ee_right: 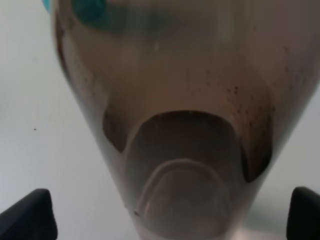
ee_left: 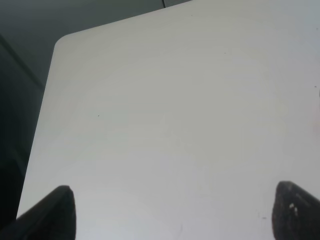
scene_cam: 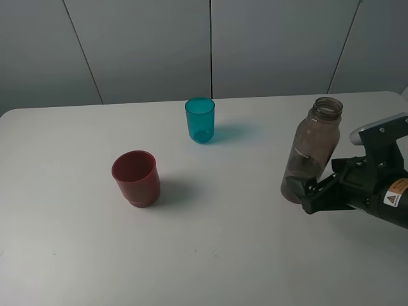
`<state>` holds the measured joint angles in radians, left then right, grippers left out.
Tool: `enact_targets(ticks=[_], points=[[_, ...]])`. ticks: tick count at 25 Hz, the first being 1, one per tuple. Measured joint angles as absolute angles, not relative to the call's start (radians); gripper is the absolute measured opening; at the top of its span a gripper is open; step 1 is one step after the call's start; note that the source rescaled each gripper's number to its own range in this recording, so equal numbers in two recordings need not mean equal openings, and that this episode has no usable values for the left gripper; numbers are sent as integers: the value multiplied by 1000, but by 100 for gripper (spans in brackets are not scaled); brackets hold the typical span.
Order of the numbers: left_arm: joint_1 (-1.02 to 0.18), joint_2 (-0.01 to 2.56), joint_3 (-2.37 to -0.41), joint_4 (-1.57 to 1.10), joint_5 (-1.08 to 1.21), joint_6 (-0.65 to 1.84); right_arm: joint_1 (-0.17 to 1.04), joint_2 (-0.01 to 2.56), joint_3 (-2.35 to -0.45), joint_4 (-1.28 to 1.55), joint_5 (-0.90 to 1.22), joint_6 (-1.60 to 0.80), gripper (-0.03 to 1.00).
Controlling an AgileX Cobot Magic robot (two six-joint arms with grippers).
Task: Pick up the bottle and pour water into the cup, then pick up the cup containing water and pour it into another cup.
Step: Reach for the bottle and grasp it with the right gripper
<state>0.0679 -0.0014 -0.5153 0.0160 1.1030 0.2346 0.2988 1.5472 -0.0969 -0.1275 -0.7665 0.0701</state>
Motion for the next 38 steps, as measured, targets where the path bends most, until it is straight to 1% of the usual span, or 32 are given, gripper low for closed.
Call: enact_targets(ticks=[13, 38], points=[[68, -1, -515, 16, 1103, 235, 299, 1558, -97, -89, -831, 36, 100], [68, -1, -515, 16, 1103, 235, 299, 1558, -131, -109, -780, 43, 100]])
